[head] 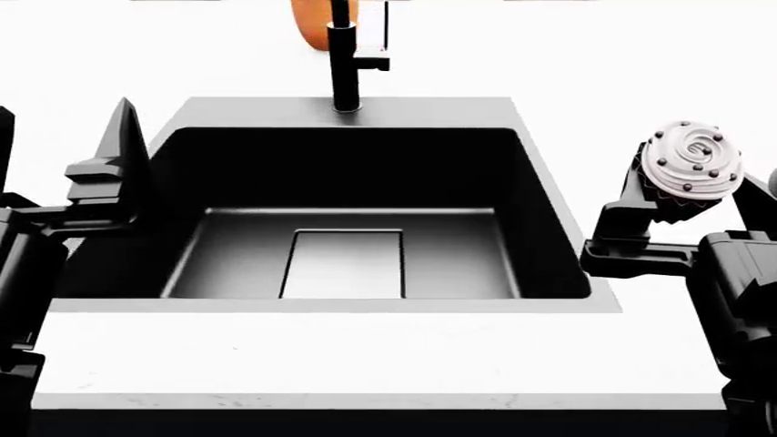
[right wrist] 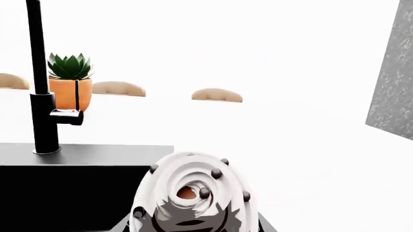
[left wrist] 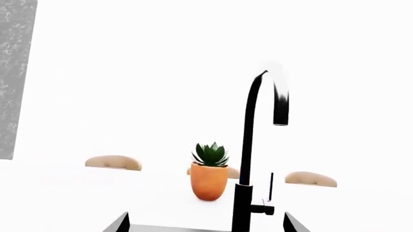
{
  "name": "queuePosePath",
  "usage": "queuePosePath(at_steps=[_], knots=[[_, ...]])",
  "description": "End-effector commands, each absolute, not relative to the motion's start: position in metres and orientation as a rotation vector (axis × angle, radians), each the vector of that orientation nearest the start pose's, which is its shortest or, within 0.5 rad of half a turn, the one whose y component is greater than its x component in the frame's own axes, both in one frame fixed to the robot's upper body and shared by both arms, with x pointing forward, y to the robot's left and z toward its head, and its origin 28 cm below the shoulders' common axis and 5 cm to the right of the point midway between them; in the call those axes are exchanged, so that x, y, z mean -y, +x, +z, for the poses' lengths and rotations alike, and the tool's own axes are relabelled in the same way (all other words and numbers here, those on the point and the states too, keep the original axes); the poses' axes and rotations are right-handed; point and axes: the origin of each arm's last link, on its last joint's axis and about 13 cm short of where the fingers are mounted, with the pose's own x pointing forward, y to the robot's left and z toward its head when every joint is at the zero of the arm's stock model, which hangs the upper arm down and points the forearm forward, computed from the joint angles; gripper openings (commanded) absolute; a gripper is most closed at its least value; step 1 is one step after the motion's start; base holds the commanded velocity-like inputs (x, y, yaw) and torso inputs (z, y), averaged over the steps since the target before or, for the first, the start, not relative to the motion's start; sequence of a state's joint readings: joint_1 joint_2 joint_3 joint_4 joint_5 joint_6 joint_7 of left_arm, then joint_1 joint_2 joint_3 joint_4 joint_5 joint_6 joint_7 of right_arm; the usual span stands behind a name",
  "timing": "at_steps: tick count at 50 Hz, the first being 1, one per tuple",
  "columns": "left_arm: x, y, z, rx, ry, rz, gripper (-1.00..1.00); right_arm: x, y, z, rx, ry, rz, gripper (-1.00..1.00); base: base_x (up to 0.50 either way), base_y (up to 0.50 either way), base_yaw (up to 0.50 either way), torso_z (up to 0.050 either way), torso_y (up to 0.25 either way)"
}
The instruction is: Pick up the bowl with donut and place it on the tray. Pick up the cupcake and place it on the tray.
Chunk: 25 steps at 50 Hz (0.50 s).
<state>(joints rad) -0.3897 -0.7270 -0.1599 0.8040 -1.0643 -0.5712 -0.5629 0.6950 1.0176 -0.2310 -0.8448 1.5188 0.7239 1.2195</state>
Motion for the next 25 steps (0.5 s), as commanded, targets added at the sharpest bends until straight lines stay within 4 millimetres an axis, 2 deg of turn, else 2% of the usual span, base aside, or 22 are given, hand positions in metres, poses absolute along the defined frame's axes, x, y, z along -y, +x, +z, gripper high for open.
queuePosePath(at_steps=[1, 25], knots=[[-0.2719, 0.1934, 0.2442, 0.427, -0.103, -0.03, 1.0, 0.1424, 0.174, 0.2522, 0.099, -0.119, -0.182, -1.0, 0.0, 0.34, 0.0, 0.0, 0.0], [-0.2711, 0.1936, 0.244, 0.425, -0.102, -0.03, 1.0, 0.1432, 0.1736, 0.2495, 0.097, -0.113, -0.183, -1.0, 0.0, 0.33, 0.0, 0.0, 0.0]])
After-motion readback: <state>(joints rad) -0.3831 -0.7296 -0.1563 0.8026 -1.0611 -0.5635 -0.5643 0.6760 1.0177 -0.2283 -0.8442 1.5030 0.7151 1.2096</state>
